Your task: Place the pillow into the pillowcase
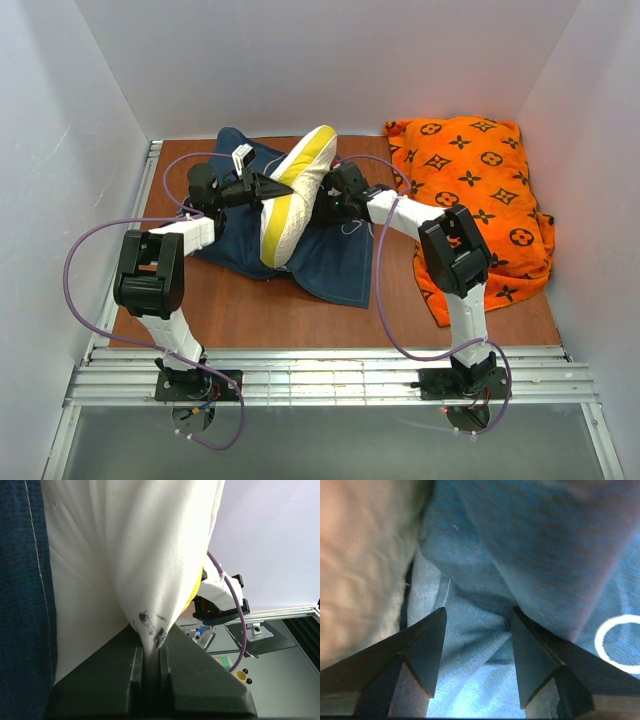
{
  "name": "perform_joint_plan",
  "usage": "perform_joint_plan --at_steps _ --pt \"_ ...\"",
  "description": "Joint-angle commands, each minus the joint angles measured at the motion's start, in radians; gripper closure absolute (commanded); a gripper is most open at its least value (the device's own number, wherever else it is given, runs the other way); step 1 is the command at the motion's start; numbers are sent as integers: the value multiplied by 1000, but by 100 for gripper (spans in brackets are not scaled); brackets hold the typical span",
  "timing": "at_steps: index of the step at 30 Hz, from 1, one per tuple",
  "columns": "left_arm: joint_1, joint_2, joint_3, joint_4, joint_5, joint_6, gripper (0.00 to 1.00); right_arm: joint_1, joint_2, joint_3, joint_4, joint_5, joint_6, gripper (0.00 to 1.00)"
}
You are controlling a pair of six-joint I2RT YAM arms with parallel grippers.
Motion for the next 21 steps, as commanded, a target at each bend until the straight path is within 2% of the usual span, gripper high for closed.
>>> perform_joint_plan --at_steps 1,8,10,11,12,15,19,21 --pt "-1 -37 -11 43 -1 -13 100 3 8 83 81 61 5 50" --pt "-10 -51 -56 63 3 -27 100 16 28 138 104 60 37 48" --pt "-10 -54 -65 70 3 -35 100 22 42 155 106 76 49 46" --pt "-10 -52 -66 76 3 -35 100 23 53 159 106 89 53 38" --pt "-10 -52 -68 78 5 -38 100 25 60 162 104 99 56 35" --pt "-10 -51 -65 90 9 -52 100 31 97 175 106 150 54 36" --pt "-10 -60 -63 75 14 -53 100 39 149 204 111 231 36 46" --pt "-10 -64 -65 58 14 -39 100 39 155 215 111 232 19 60"
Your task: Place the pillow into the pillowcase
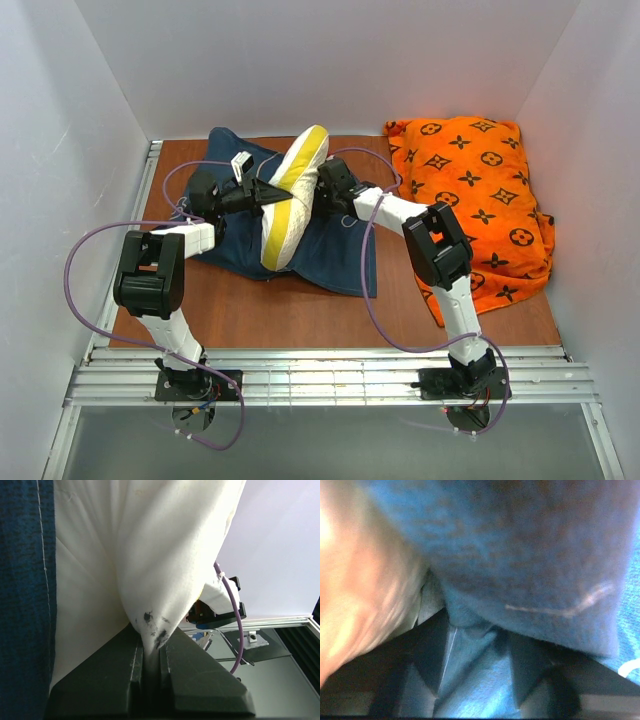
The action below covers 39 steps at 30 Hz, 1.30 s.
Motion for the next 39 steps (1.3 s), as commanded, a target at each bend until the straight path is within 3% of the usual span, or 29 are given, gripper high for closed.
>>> perform_joint_plan --at_steps 1,3,5,8,12,13,15,16,19,22,28,31,35,39 --pt "-6 -65 -3 -5 35 -3 100 12 17 46 39 89 -33 65" --pt "-3 -70 -1 -42 35 43 100 9 -3 36 21 100 -76 74" --pt "8 -74 2 -95 23 88 100 -9 -40 10 -7 103 -106 92" --pt "35 -71 3 -158 -1 125 100 -53 -107 -72 -31 79 -145 99" --pt "64 -84 58 -376 -67 311 100 -95 -191 -151 -59 60 -215 99" --pt "69 -88 80 -511 -89 420 100 -110 -205 -171 -67 59 -244 99" --pt "74 -105 141 -650 -181 557 100 -127 -247 -179 -85 -3 -263 99" --pt "74 -111 164 -791 -228 694 100 -144 -259 -178 -93 -53 -289 99" --pt "74 -113 215 -966 -353 837 100 -178 -296 -145 -145 -147 -318 99" --pt "84 -110 213 -1017 -397 939 100 -219 -304 -128 -203 -235 -353 99" --pt "77 -90 203 -1033 -367 974 100 -238 -256 -153 -226 -267 -355 97" --pt "48 -99 193 -1036 -374 994 100 -230 -210 -124 -223 -195 -327 97" --pt "-6 -116 170 -1036 -420 1014 100 -224 -170 -83 -209 -100 -312 83" --pt "-66 -101 134 -1036 -483 1001 100 -213 -141 -64 -174 15 -342 86"
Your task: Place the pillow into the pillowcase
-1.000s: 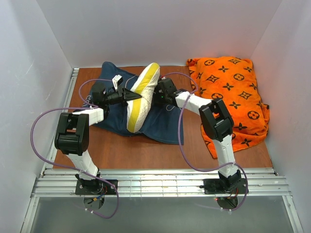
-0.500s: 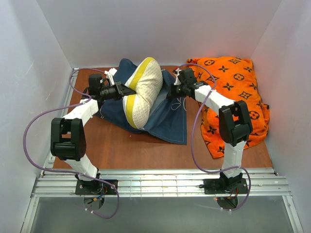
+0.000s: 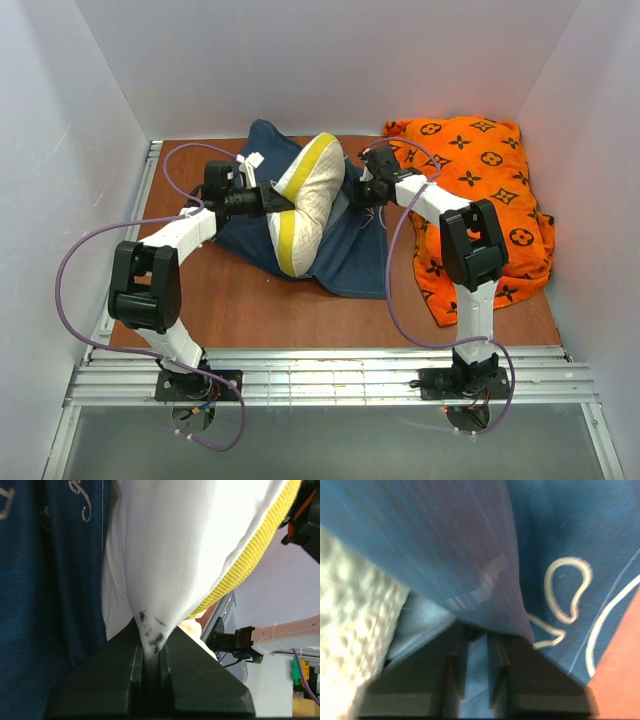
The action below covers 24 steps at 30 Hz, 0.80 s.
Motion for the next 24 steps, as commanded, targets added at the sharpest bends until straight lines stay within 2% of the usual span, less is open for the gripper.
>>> perform_joint_plan --at_steps 1,2,3,6,12,16,20,21,22,24 --pt "-42 5 -57 -72 -147 23 100 8 20 72 27 164 -45 94" --pt "-45 19 -66 -64 -159 12 100 11 21 76 28 170 -61 99" --pt "-48 24 -68 -63 -176 -2 100 15 21 81 27 232 -74 99" --pt "-48 37 -66 -76 -278 -16 100 15 0 83 -5 286 -119 99" --pt "-48 79 -14 -130 -458 3 100 15 -118 11 -33 282 -188 99" --pt "-48 123 23 -184 -567 33 100 0 -174 18 -94 231 -210 99" --pt "-48 143 26 -196 -575 58 100 -38 -235 7 -105 91 -226 99" --pt "-48 149 24 -187 -549 85 100 -46 -255 -6 -105 77 -230 99" --pt "-48 162 38 -181 -436 113 100 -52 -264 -11 -104 44 -234 99" --pt "-76 176 47 -188 -374 186 100 -69 -275 -29 -81 -45 -236 99"
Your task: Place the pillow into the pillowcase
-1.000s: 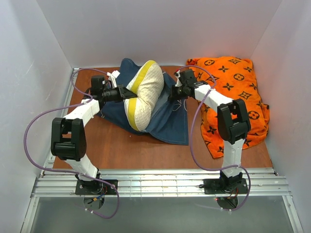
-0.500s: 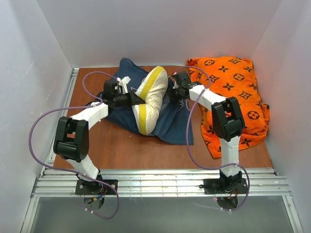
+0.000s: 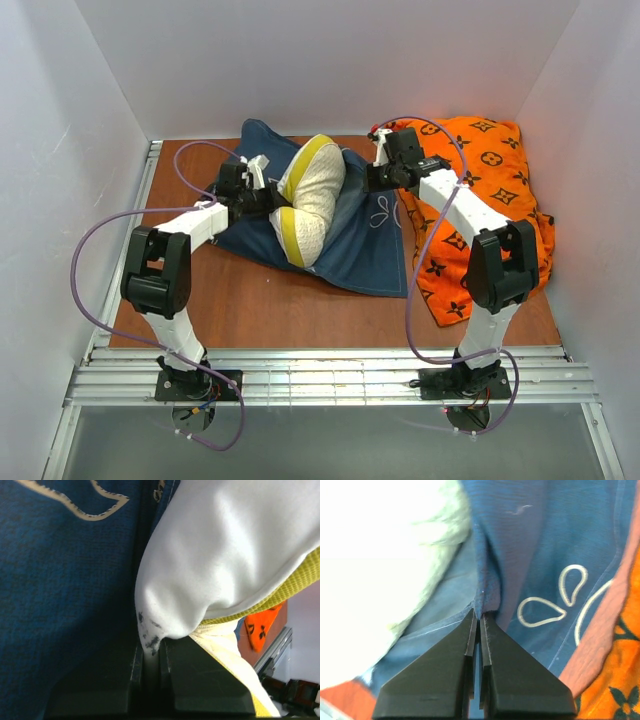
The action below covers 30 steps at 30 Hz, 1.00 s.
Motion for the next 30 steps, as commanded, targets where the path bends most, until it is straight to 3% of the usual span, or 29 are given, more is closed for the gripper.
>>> perform_joint_plan --at_steps 1,8,13,20,24,27,30 --pt "-21 60 -6 -137 -27 171 100 -51 -50 -20 33 -136 -34 99" --pt "-140 112 53 -232 -24 416 100 -87 -25 -23 183 -463 78 99" --pt "-231 184 76 -313 -151 553 100 -129 -47 -40 300 -525 136 99" --pt "-243 301 134 -456 -375 671 100 -232 -76 -136 298 -525 126 99" --pt "-208 135 35 -367 -185 700 91 -239 -91 -238 291 -519 97 99" --pt "-210 109 25 -367 -185 699 98 -232 -56 -233 254 -502 90 99" --pt "-210 155 74 -416 -153 676 100 -232 -13 -192 173 -459 119 71"
